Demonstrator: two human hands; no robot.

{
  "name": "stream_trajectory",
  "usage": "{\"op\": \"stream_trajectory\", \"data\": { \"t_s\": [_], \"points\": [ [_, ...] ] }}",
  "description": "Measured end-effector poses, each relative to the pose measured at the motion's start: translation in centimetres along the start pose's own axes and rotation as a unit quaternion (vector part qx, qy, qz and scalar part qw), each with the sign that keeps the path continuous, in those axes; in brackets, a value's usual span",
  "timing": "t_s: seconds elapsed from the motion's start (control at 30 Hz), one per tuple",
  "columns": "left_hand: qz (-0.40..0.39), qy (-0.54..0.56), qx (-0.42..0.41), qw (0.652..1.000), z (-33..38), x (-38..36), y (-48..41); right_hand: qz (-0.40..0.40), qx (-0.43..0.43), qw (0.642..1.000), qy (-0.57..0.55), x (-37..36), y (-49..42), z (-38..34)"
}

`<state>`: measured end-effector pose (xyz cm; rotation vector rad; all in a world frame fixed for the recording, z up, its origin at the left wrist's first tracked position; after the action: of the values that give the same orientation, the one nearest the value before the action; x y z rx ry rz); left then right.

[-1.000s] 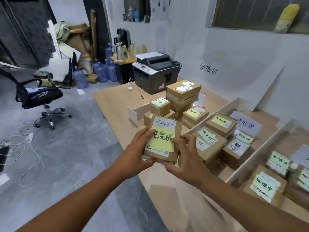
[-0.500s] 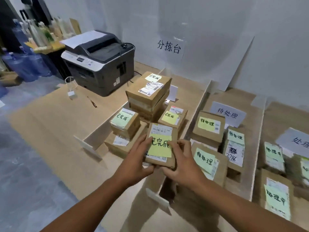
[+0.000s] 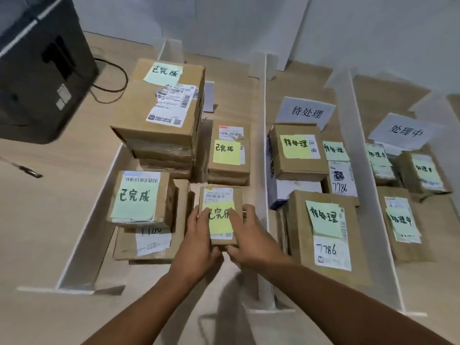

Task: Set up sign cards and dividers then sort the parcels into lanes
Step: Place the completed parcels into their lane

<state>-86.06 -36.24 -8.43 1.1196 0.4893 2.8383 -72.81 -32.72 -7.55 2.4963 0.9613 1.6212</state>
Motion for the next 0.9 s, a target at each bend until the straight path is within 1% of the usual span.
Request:
{"op": "stream_trajectory", "data": {
  "t_s": [0.07, 0.13, 0.2, 0.27, 0.3, 0.37, 0.43, 0.53, 0.6, 0.67, 0.77, 0.9],
  "points": [
    [-0.004, -0.003, 0.008, 1.000, -0.1, -0.3, -0.3, -0.002, -0.006, 0.999, 0.046, -0.4, -0.4, -0.1],
    [-0.012, -0.011, 0.018, 1.000, -0.2, -0.6, -0.5, 0.002, -0.005, 0.998, 0.063, -0.4, -0.5, -0.2],
    [-0.023, -0.029, 0.026, 0.999, 0.0, -0.5, -0.4, 0.011, 0.006, 0.999, 0.047, -0.1, -0.1, -0.4],
    [-0.029, -0.064, 0.024, 0.997, 0.6, 0.1, -0.1, 0.039, 0.019, 0.999, 0.013, 1.4, 0.5, -0.8],
    [-0.028, -0.084, 0.006, 0.996, 1.4, 0.5, 0.3, 0.057, 0.023, 0.998, -0.002, 2.6, 1.0, -0.9],
    [-0.022, -0.113, -0.055, 0.992, 4.0, 1.2, 1.2, 0.095, 0.027, 0.995, -0.021, 5.6, 2.8, -0.6],
    [-0.015, -0.125, -0.099, 0.987, 7.5, 1.7, 2.0, 0.137, 0.021, 0.990, -0.018, 9.0, 5.9, 0.6],
    [0.001, -0.129, -0.149, 0.980, 15.0, 1.6, 2.6, 0.187, -0.003, 0.982, 0.011, 14.5, 13.0, 4.0],
    [-0.008, -0.144, -0.209, 0.967, 21.6, 0.3, 3.5, 0.216, -0.028, 0.975, 0.043, 18.3, 18.9, 6.7],
    [-0.037, -0.152, -0.280, 0.947, 28.6, -2.0, 5.6, 0.253, -0.061, 0.963, 0.070, 21.8, 25.9, 9.6],
    [-0.089, -0.129, -0.370, 0.916, 38.7, -6.4, 10.9, 0.322, -0.102, 0.938, 0.079, 26.3, 37.9, 14.0],
    [-0.120, -0.146, -0.469, 0.863, 50.8, -14.1, 18.9, 0.388, -0.151, 0.907, 0.066, 28.9, 54.6, 19.7]
  ]
}}
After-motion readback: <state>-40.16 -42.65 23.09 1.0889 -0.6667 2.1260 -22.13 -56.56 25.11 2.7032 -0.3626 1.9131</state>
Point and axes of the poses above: each hand's wrist, its own y-axis away from the middle knuckle, its own x-axis out of the back of the hand, z = x × y, the point moved 8 cm from there along -y, towards the middle knuckle, and after that the axes turned 5 degrees about x, right-handed, at the moved point
